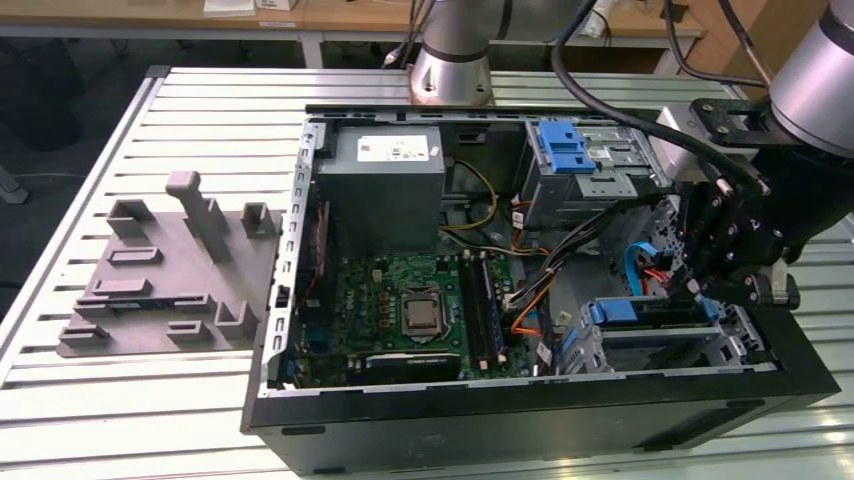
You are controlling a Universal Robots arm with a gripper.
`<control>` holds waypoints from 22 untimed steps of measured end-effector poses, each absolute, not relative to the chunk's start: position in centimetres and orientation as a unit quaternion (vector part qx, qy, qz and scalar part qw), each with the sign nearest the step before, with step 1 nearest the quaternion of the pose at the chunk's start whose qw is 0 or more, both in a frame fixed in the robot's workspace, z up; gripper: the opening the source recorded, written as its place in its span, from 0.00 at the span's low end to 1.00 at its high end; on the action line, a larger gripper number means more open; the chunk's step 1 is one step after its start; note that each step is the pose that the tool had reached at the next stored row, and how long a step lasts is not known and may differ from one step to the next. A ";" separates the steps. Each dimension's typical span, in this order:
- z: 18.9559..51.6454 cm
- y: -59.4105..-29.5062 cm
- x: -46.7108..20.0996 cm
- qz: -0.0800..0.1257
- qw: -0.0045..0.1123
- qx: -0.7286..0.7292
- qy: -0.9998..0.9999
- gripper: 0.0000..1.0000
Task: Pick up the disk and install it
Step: 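Insert the second disk wire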
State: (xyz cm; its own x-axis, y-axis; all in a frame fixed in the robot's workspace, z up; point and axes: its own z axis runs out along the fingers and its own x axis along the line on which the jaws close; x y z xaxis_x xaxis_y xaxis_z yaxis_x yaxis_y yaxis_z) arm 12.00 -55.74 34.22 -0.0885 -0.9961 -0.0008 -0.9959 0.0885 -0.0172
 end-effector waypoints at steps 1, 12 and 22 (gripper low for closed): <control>34.3 -55.7 12.0 -0.006 0.006 -0.675 0.738 0.11; 35.5 -55.7 11.5 -0.005 0.005 -0.675 0.738 0.11; 37.1 -55.7 10.4 -0.005 0.005 -0.675 0.738 0.11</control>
